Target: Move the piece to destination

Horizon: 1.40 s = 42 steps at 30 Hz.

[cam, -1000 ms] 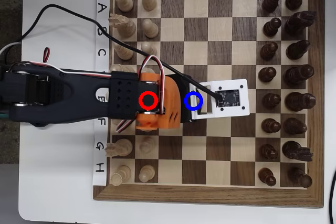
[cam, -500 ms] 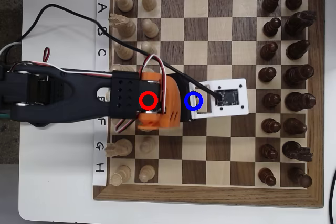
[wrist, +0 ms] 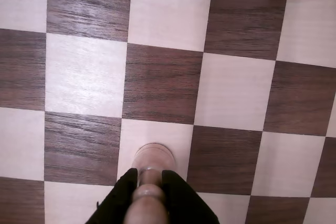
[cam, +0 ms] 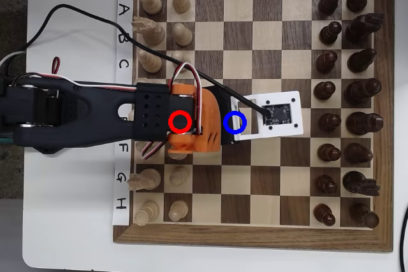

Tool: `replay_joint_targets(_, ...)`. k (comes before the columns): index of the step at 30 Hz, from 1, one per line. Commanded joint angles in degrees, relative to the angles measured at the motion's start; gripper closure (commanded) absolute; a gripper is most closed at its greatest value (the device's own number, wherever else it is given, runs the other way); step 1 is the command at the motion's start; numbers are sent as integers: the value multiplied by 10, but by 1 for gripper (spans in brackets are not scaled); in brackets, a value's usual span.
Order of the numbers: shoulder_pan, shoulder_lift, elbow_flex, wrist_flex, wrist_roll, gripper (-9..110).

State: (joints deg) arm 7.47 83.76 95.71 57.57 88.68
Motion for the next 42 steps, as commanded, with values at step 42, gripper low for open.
replay_joint_targets(42,-5,98,21,28,-56,81)
